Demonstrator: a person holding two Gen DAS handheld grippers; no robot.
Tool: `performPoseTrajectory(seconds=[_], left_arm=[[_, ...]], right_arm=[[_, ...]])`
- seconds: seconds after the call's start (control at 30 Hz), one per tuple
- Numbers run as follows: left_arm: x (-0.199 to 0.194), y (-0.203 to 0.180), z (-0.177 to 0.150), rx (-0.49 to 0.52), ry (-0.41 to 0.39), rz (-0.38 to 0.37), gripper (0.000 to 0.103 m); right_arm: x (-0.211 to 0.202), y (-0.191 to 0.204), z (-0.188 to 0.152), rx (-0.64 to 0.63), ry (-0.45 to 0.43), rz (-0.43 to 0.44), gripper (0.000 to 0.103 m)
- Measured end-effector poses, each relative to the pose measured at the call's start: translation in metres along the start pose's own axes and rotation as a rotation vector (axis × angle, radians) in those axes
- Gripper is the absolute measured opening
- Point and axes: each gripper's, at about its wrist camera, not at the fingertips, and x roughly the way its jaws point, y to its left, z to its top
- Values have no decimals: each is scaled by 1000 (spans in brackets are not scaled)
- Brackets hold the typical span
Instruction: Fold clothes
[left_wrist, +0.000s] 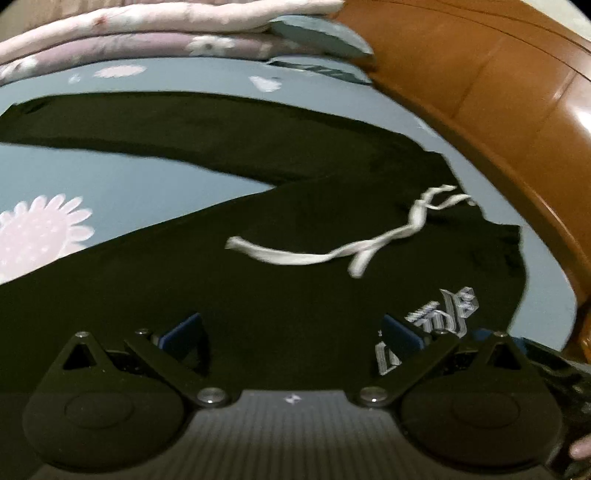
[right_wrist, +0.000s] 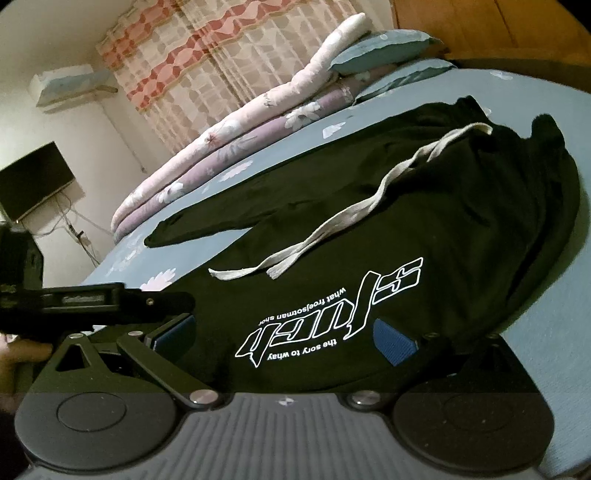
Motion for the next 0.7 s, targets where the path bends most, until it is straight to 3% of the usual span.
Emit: performPoseTrajectory(seconds=[0.13,0.27,0.4,0.7], left_arm=[[3,-11,-5,33,21,-36,102],[19,-6,-13,-2,41,-53,102],[23,-4,-19,-1,-2,-59,102],[31,-1,9,9,9,-124,102]], right_arm=[[2,-2,1,23,3,1,103],[2,-1,0,13,5,-5,103],[2,3,-1,-17,1,-11,103],[8,7,-3,-65,20,-34,103]])
